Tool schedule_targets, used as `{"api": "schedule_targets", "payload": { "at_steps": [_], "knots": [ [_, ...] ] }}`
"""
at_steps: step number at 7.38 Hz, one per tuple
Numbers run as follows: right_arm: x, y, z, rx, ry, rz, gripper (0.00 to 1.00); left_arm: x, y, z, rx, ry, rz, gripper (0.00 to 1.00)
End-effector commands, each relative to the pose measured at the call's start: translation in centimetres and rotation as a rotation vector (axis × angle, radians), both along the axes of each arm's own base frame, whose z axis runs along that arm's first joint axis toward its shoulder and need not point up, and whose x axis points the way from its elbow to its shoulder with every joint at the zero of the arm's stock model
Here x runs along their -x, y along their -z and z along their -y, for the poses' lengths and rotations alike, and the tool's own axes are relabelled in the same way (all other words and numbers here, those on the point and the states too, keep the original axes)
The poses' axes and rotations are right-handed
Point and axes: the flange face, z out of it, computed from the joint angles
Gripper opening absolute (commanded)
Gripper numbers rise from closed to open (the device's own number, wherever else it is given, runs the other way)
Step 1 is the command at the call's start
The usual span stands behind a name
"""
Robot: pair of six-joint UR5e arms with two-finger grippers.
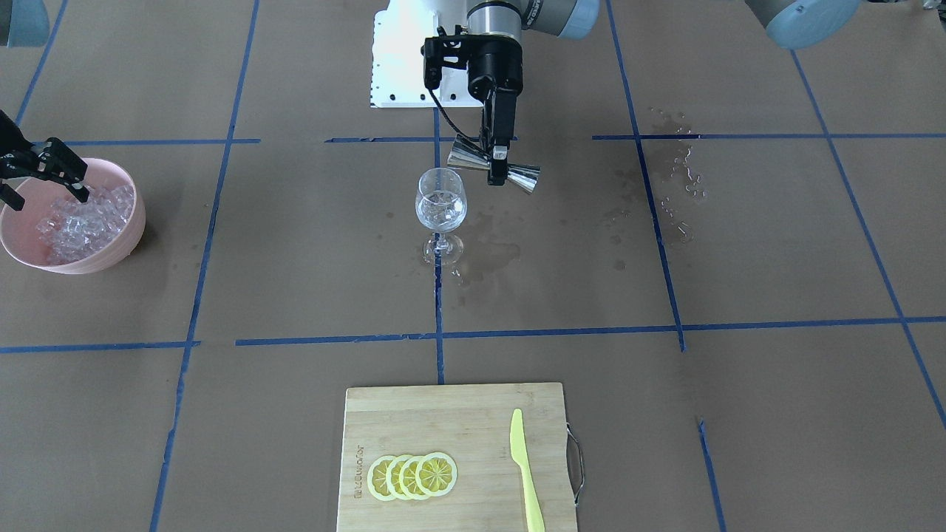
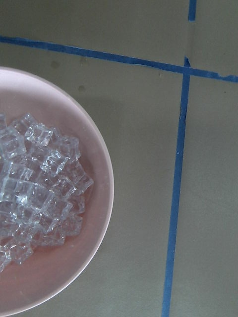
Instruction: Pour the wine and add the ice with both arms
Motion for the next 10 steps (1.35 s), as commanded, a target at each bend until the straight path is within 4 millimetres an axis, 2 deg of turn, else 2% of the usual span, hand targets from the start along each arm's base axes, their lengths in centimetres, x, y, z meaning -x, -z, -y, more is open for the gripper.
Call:
{"api": "schedule_targets", "payload": {
  "at_steps": [1, 5, 7, 9, 10],
  "knots": [
    [0.0, 0.1, 0.0, -0.001, 0.0, 0.001, 1.0, 0.0, 0.1, 0.0, 0.0, 0.0, -0.001, 0.0],
    [0.1, 0.1, 0.1, -0.005, 0.0, 0.001, 1.0, 1.1, 0.6, 0.4, -0.002, 0.013, -0.054, 0.0],
    [0.1, 0.2, 0.1, -0.007, 0.0, 0.002, 1.0, 1.7, -0.1, 0.6, -0.008, 0.017, -0.096, 0.0],
    [0.5, -0.3, 0.0, 0.004, 0.002, -0.006, 1.0, 3.7, -1.6, 0.7, -0.01, 0.025, -0.106, 0.0],
    [1.7, -0.6, -0.1, 0.012, 0.0, -0.021, 1.0, 5.0, -1.8, 0.6, -0.011, 0.027, -0.113, 0.0]
  ]
}}
